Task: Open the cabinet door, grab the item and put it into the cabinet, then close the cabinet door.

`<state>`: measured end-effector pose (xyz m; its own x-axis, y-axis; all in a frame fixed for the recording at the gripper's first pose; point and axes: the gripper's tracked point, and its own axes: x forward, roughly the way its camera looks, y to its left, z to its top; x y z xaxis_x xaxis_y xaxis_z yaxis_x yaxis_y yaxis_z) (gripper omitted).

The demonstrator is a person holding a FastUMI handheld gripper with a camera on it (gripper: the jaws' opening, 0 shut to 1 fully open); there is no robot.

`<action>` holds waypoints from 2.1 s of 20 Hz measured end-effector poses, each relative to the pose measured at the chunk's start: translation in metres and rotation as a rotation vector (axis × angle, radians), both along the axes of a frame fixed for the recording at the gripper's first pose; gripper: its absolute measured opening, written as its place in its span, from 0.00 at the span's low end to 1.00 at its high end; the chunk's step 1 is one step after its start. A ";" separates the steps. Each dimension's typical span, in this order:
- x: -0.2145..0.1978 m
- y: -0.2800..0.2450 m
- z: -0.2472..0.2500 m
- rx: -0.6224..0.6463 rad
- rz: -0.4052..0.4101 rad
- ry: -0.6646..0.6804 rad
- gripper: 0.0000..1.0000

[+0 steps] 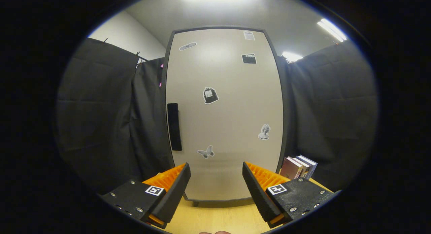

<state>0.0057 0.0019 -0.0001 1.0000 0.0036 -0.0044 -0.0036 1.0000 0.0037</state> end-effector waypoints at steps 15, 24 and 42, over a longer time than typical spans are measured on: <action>0.009 0.004 0.005 -0.016 -0.013 -0.004 0.96; 0.025 0.010 0.008 -0.043 -0.031 0.018 0.96; 0.118 0.105 0.012 -0.037 0.068 0.022 0.88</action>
